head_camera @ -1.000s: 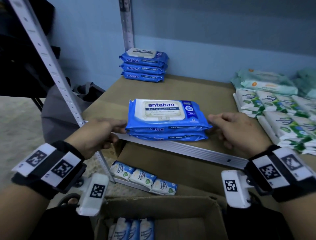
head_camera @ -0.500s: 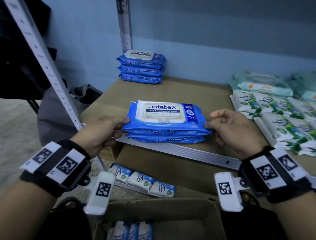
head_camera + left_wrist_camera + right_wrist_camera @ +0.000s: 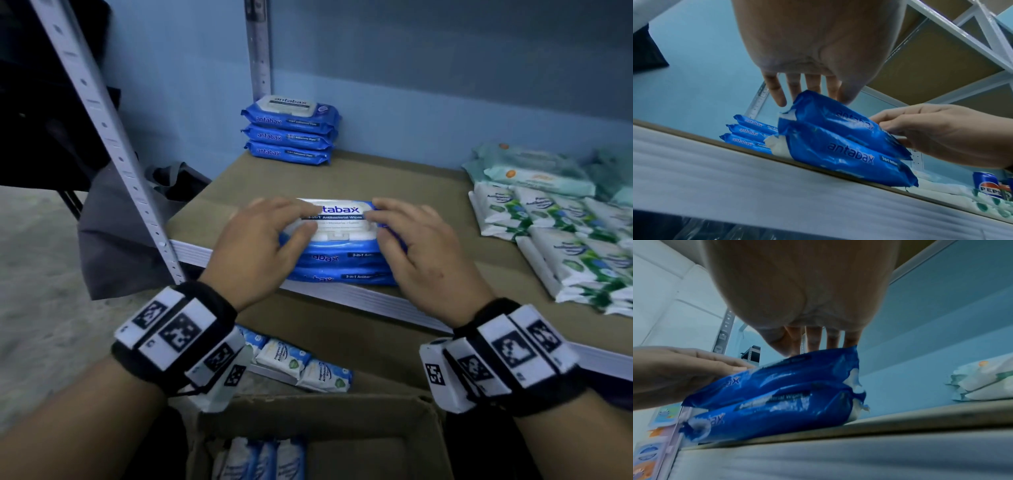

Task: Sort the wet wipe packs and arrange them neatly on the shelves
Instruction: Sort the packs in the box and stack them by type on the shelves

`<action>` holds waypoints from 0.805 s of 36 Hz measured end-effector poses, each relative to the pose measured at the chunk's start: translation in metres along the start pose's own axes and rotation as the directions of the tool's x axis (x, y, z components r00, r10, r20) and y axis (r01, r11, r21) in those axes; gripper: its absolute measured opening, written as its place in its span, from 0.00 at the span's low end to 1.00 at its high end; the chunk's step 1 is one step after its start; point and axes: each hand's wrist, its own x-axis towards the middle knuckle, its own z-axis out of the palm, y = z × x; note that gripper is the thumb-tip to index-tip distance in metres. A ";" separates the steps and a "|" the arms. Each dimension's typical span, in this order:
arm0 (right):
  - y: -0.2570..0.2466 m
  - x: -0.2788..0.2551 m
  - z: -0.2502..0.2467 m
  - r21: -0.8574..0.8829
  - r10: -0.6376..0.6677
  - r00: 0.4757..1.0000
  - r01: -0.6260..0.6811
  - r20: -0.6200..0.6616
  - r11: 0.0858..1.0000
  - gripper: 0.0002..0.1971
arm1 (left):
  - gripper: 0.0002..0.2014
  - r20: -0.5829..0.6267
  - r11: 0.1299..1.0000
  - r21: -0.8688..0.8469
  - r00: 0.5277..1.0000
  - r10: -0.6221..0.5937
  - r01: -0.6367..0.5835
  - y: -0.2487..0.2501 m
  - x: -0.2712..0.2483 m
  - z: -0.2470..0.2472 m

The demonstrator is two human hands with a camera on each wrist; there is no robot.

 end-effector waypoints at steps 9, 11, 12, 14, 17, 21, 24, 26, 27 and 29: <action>-0.003 0.000 0.008 -0.015 0.005 1.000 -0.005 0.001 1.000 0.19 | 0.17 0.036 1.000 0.023 0.999 0.006 -0.006 -0.003 0.003 0.006; -0.008 -0.002 0.009 -0.023 0.026 1.000 -0.027 -0.008 0.999 0.20 | 0.19 0.041 1.000 0.028 0.999 0.001 -0.002 -0.003 0.002 0.007; -0.010 -0.002 0.010 -0.029 0.039 0.999 -0.039 -0.007 0.999 0.20 | 0.20 0.041 1.000 0.031 0.999 -0.003 0.002 -0.003 0.002 0.008; -0.015 -0.003 0.011 -0.059 0.058 0.998 -0.057 0.008 0.997 0.21 | 0.21 0.045 0.999 0.034 0.999 -0.016 0.014 -0.003 0.002 0.010; -0.018 -0.002 0.010 -0.076 0.093 0.995 -0.091 0.031 0.993 0.21 | 0.19 0.051 0.999 0.022 0.998 -0.043 0.042 -0.001 0.002 0.012; -0.022 -0.004 0.007 -0.111 0.111 0.991 -0.102 0.073 0.989 0.24 | 0.17 0.078 0.999 -0.020 0.997 -0.026 0.028 -0.002 0.004 0.006; -0.023 -0.010 0.007 -0.165 0.073 0.993 -0.057 0.090 0.985 0.28 | 0.16 0.096 0.986 -0.132 0.991 -0.088 0.101 -0.003 -0.004 -0.002; -0.021 -0.013 0.007 -0.201 0.057 0.991 -0.032 0.118 0.979 0.33 | 0.19 0.025 0.964 -0.186 0.981 -0.190 0.191 -0.002 -0.012 -0.002; -0.020 -0.014 0.007 -0.215 0.051 0.990 -0.021 0.133 0.976 0.34 | 0.20 -0.022 0.951 -0.189 0.967 -0.252 0.244 -0.001 -0.015 -0.001; -0.019 -0.016 0.006 -0.226 0.049 0.986 -0.012 0.158 0.974 0.36 | 0.20 -0.078 0.913 -0.187 0.921 -0.383 0.363 0.002 -0.016 -0.001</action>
